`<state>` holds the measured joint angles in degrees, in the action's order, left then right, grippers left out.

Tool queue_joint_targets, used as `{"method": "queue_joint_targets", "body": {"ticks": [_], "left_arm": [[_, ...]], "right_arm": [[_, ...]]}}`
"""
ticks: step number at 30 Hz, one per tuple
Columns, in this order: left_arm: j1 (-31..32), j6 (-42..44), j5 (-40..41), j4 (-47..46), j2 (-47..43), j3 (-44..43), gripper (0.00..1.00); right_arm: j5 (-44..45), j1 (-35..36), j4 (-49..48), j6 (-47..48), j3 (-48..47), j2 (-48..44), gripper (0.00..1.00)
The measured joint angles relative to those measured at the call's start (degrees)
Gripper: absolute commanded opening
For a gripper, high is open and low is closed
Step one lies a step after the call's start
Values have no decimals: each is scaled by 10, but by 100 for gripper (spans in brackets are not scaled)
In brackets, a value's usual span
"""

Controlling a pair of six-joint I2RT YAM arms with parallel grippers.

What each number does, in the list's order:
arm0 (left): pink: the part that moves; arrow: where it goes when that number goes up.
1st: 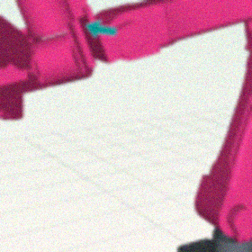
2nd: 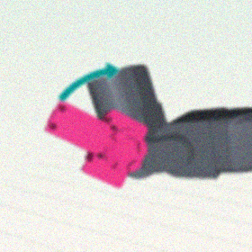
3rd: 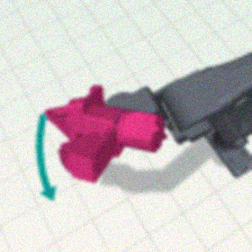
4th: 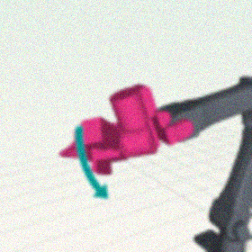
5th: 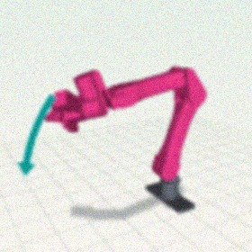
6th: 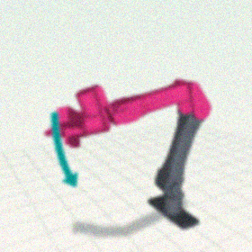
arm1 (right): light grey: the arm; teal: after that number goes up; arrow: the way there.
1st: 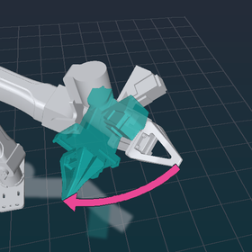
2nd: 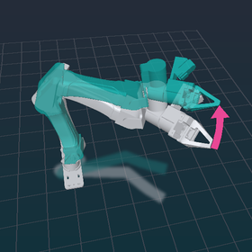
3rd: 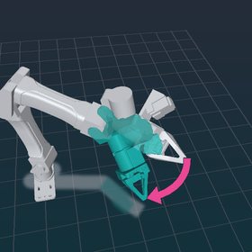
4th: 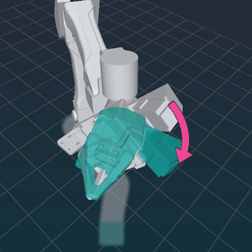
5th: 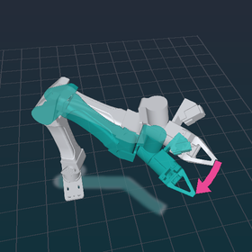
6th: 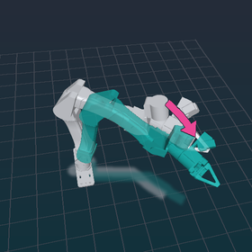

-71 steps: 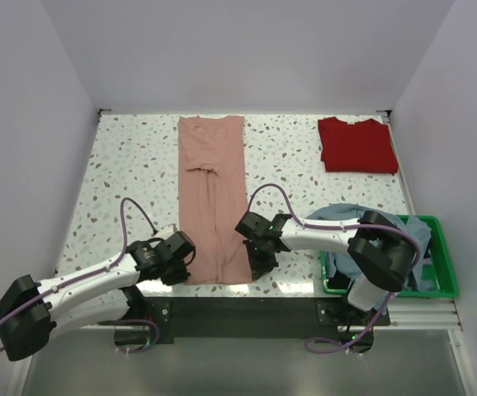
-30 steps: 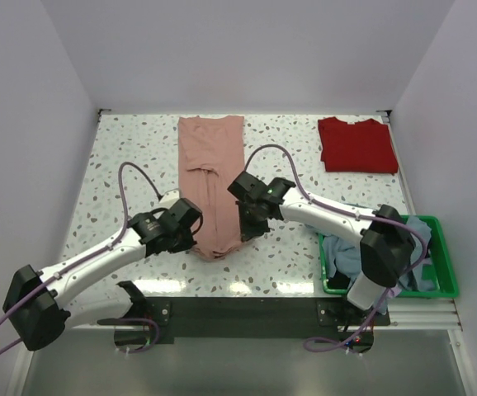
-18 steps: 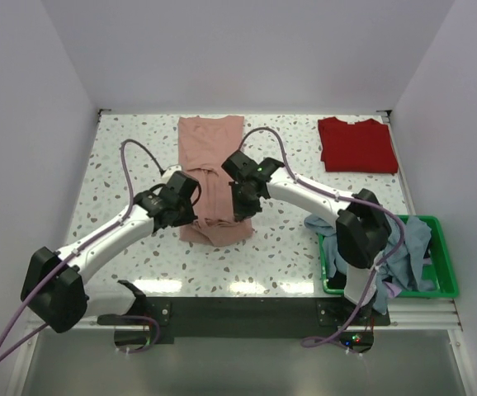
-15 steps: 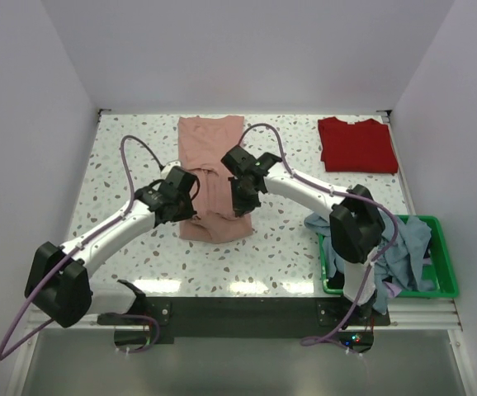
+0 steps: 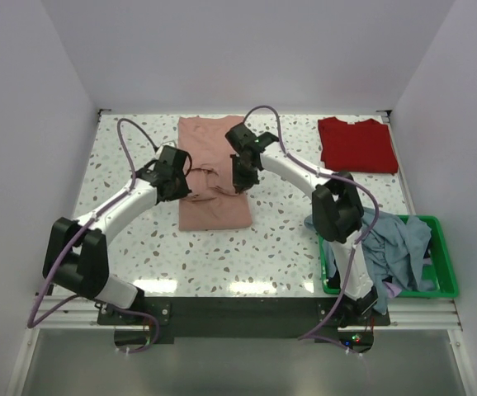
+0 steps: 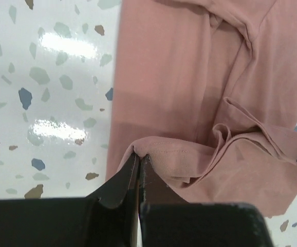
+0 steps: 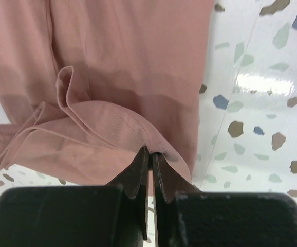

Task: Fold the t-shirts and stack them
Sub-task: Fold the tshirt

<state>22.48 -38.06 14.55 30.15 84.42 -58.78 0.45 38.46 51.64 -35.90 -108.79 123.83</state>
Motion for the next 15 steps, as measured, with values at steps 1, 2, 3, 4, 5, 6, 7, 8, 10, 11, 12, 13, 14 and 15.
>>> {"method": "queue_joint_targets", "body": {"ticks": [1, 2, 3, 4, 5, 6, 7, 8, 10, 11, 12, 13, 14, 15], "left_arm": [[-6, 3, -1, -5, 6, -3, 0], [-14, 6, -2, -9, 13, -7, 0], [-21, 9, -4, -11, 21, -12, 0], [-28, 13, -5, -16, 30, -18, 0], [-34, 16, -6, -21, 39, -22, 0], [-39, 18, -7, -24, 46, -26, 0], [-45, 20, -9, -29, 54, -30, 0], [-50, 23, -10, -35, 62, -33, 0], [-58, 28, -16, -45, 76, -40, 0], [-62, 31, -19, -51, 84, -44, 0], [-67, 33, -24, -53, 93, -50, 0], [-70, 35, -27, -57, 102, -57, 0], [-74, 37, -30, -61, 111, -64, 0], [-77, 39, -33, -64, 118, -69, 0]], "right_arm": [[0, -4, 0, 1, -8, 7, 0], [0, -7, 0, 1, -14, 12, 0], [0, -10, 1, 1, -24, 19, 0], [0, -14, 1, 2, -35, 26, 0], [0, -18, 1, 2, -46, 34, 0], [-1, -21, 1, 2, -58, 43, 0], [-2, -24, 1, 2, -70, 52, 0], [-3, -28, 0, 2, -78, 59, 0], [-6, -34, 1, 2, -94, 71, 0], [-10, -37, 1, 2, -102, 78, 0], [-13, -40, 1, 1, -110, 84, 0], [-14, -42, 2, 1, -118, 91, 0], [-15, -45, 2, 1, -123, 96, 0], [-15, -47, 2, 1, -128, 100, 0]]}}
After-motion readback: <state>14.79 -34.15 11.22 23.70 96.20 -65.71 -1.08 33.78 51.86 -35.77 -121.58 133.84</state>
